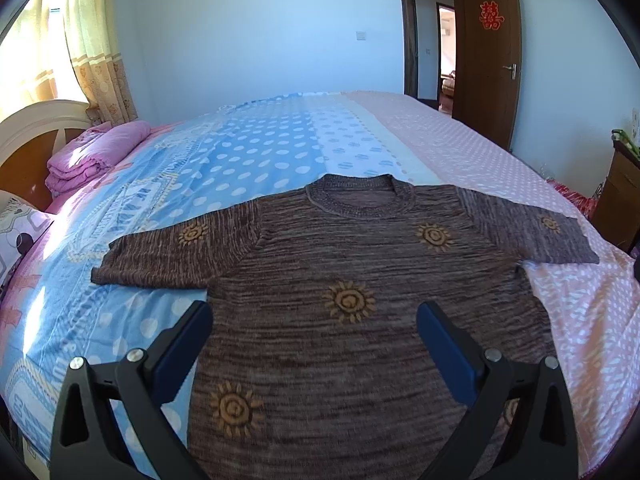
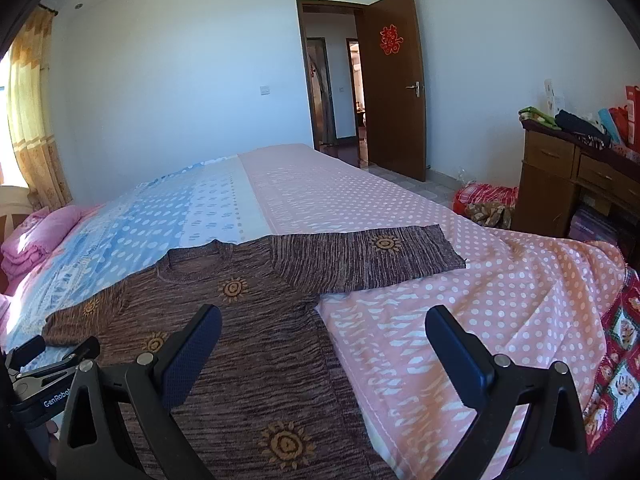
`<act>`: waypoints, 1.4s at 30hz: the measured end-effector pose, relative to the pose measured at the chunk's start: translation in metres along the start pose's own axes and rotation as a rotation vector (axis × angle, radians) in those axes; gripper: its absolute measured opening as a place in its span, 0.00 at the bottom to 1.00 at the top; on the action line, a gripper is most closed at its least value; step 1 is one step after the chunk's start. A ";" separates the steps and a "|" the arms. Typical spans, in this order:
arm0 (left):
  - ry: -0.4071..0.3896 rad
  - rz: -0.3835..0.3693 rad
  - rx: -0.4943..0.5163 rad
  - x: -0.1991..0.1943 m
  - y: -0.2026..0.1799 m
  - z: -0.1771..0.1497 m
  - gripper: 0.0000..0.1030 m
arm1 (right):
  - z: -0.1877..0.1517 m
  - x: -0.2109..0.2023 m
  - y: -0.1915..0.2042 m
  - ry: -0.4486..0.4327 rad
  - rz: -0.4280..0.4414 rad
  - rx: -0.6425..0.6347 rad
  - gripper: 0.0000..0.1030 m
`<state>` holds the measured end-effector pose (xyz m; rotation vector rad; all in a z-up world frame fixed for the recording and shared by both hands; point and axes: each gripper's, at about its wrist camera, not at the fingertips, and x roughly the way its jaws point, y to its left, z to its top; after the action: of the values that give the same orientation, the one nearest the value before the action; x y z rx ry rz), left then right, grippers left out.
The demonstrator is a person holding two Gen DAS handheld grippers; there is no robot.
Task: Fold small clothes
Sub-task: 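Lower the right tool onto one side of the sweater and grasp it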
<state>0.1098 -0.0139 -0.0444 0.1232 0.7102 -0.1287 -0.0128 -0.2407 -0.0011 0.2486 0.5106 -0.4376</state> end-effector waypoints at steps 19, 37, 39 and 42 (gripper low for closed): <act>0.077 0.087 -0.201 0.139 0.099 0.012 1.00 | 0.070 0.227 -0.200 0.305 -0.184 0.401 0.51; 0.194 0.018 -0.299 0.171 0.110 -0.004 1.00 | 0.067 0.290 -0.176 0.403 -0.229 0.176 0.07; 0.189 0.014 -0.302 0.170 0.110 -0.005 1.00 | 0.075 0.285 -0.169 0.390 -0.229 0.178 0.07; 0.182 0.005 -0.309 0.172 0.113 -0.004 1.00 | 0.097 0.261 -0.143 0.315 -0.205 0.141 0.07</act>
<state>0.2545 0.0847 -0.1525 -0.1613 0.9030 -0.0017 0.1659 -0.4880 -0.0722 0.4068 0.8190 -0.6404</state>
